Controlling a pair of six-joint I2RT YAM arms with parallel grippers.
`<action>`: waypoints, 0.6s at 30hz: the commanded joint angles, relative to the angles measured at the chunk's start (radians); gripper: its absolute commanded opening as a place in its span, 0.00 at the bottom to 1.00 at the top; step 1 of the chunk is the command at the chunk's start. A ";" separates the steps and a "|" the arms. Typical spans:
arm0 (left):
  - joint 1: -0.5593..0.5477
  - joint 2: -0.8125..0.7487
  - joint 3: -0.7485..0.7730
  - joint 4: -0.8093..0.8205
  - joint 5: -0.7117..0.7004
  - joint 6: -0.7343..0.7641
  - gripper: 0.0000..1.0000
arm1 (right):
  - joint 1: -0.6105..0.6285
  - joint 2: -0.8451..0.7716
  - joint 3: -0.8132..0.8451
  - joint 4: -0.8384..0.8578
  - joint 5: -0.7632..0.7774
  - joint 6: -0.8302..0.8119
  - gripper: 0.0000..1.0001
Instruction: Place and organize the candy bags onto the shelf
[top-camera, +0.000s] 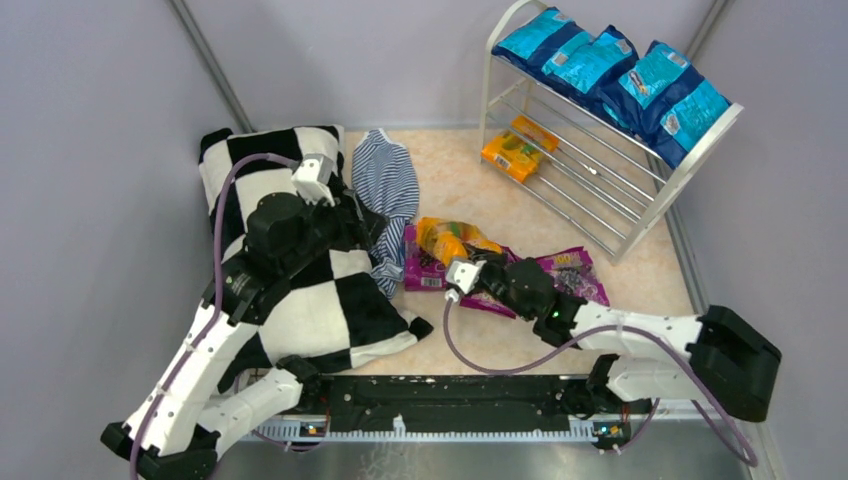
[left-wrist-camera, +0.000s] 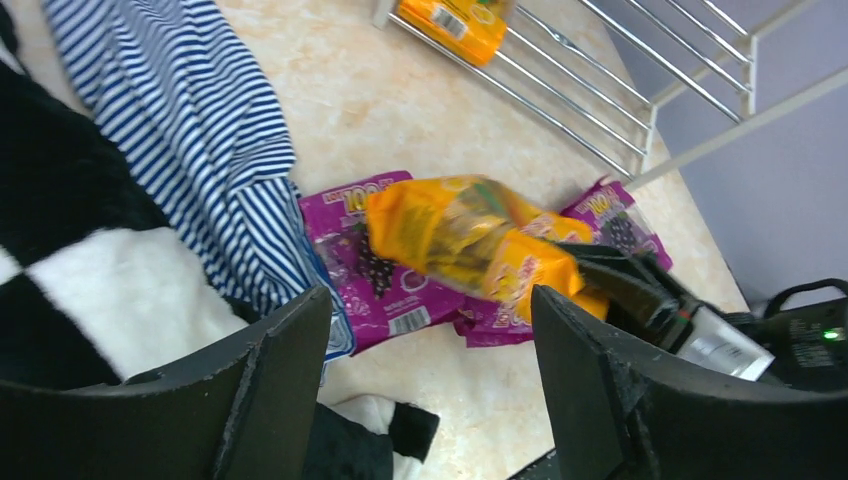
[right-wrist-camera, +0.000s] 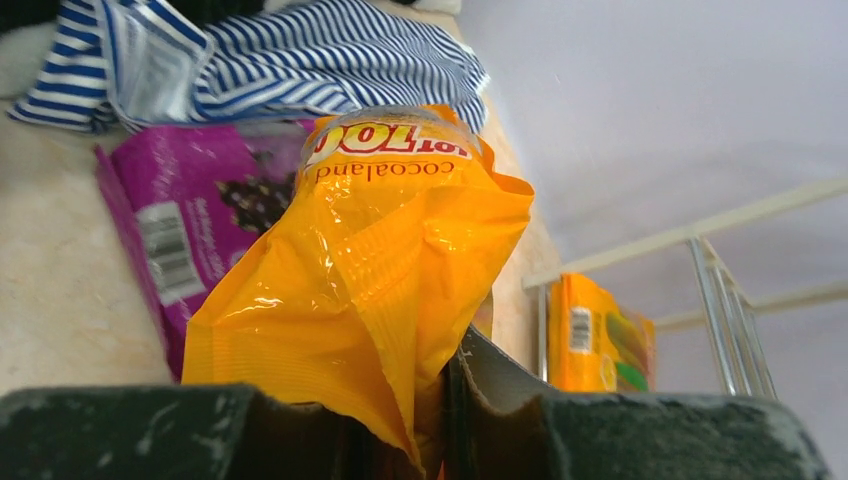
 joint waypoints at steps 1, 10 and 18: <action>0.004 -0.029 0.023 -0.022 -0.111 0.057 0.80 | -0.066 -0.172 0.123 -0.153 0.090 0.025 0.00; 0.004 -0.036 0.028 -0.011 -0.160 0.138 0.82 | -0.210 -0.196 0.335 -0.551 0.215 -0.014 0.00; 0.004 -0.061 -0.023 0.017 -0.226 0.196 0.86 | -0.291 0.026 0.434 -0.524 0.416 -0.106 0.00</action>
